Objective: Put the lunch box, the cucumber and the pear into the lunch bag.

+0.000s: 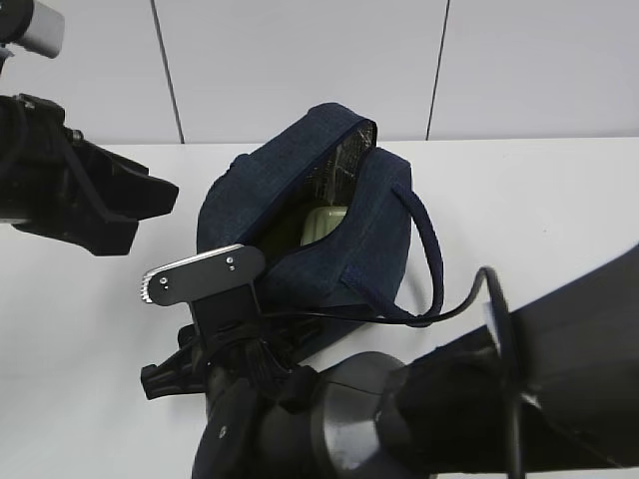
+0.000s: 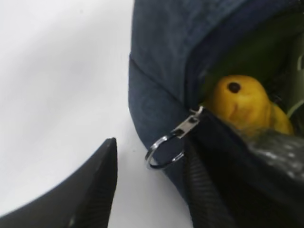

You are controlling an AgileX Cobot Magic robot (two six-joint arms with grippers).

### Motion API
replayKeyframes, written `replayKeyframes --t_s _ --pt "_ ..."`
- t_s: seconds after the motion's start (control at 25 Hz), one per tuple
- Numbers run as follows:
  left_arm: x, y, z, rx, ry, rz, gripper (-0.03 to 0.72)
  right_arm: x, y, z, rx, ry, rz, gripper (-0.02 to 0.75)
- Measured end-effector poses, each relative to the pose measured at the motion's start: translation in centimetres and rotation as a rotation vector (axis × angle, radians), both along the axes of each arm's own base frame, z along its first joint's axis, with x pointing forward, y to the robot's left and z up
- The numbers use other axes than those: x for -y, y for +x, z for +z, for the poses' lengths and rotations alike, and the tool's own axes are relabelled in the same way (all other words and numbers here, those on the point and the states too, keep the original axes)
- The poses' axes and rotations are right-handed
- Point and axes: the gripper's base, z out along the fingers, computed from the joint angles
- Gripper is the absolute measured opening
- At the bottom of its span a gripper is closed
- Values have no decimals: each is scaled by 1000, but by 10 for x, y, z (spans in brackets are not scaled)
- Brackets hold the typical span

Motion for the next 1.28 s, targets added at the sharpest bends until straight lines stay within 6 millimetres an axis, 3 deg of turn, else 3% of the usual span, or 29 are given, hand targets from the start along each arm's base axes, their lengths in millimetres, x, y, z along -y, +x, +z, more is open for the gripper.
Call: replayKeyframes --t_s 0.24,1.04,1.12,1.28 --pt "0 0 0 0 0 0 242 -10 4 -11 -33 -18 -3 356" --pt "0 0 0 0 0 0 242 -1 7 -11 -25 -57 -115 355" --pt "0 0 0 0 0 0 242 -1 8 -10 -18 -61 -115 316" --pt "0 0 0 0 0 0 242 1 9 -8 6 -71 -138 56"
